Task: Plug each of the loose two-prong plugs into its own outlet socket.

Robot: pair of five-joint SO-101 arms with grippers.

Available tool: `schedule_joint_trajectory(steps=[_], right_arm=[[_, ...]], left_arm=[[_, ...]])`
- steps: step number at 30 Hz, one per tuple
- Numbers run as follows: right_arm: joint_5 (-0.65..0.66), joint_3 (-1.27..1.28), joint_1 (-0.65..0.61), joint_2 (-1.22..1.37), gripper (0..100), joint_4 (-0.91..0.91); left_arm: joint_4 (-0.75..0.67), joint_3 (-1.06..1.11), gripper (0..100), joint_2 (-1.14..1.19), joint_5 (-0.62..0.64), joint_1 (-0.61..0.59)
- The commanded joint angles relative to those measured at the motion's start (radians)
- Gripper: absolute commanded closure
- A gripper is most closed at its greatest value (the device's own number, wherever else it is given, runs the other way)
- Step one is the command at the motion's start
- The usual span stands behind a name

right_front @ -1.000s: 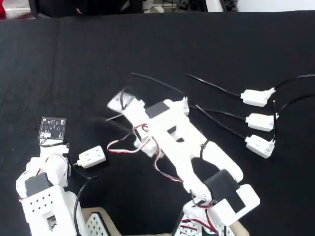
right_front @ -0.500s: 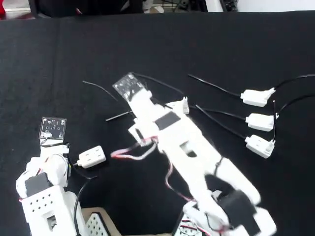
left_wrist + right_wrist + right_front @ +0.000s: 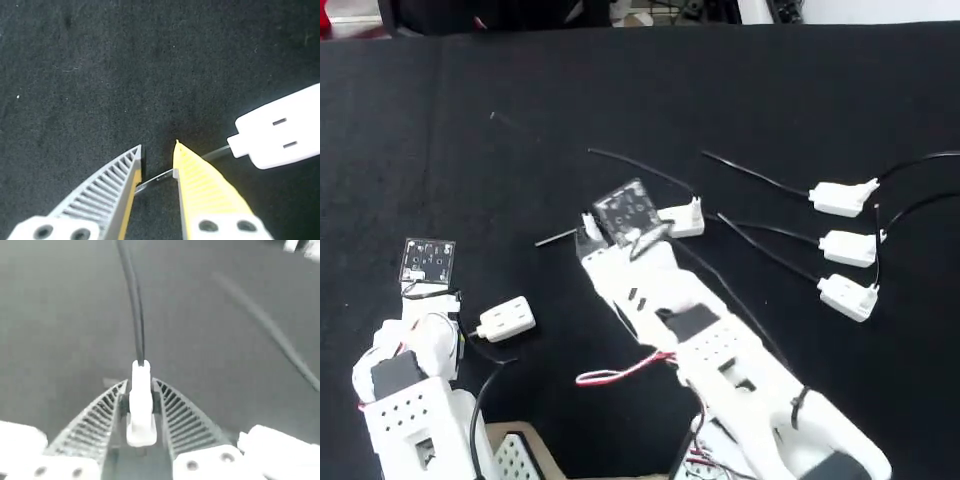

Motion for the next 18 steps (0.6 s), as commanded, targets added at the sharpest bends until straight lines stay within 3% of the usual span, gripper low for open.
schedule_joint_trajectory(steps=[1, 10, 18], right_arm=[[-0.066, 0.028, -0.018, -0.051, 98.6, -0.129], [-0.104, 0.311, -0.074, -0.101, 98.7, -0.684], [-0.069, 0.343, -0.143, -0.101, 98.7, -0.623]], left_arm=[[0.011, -0.004, 88, -0.003, -0.006, -0.007], [0.011, -0.004, 88, -0.003, -0.006, -0.007], [0.009, -0.005, 88, -0.003, -0.005, -0.013]])
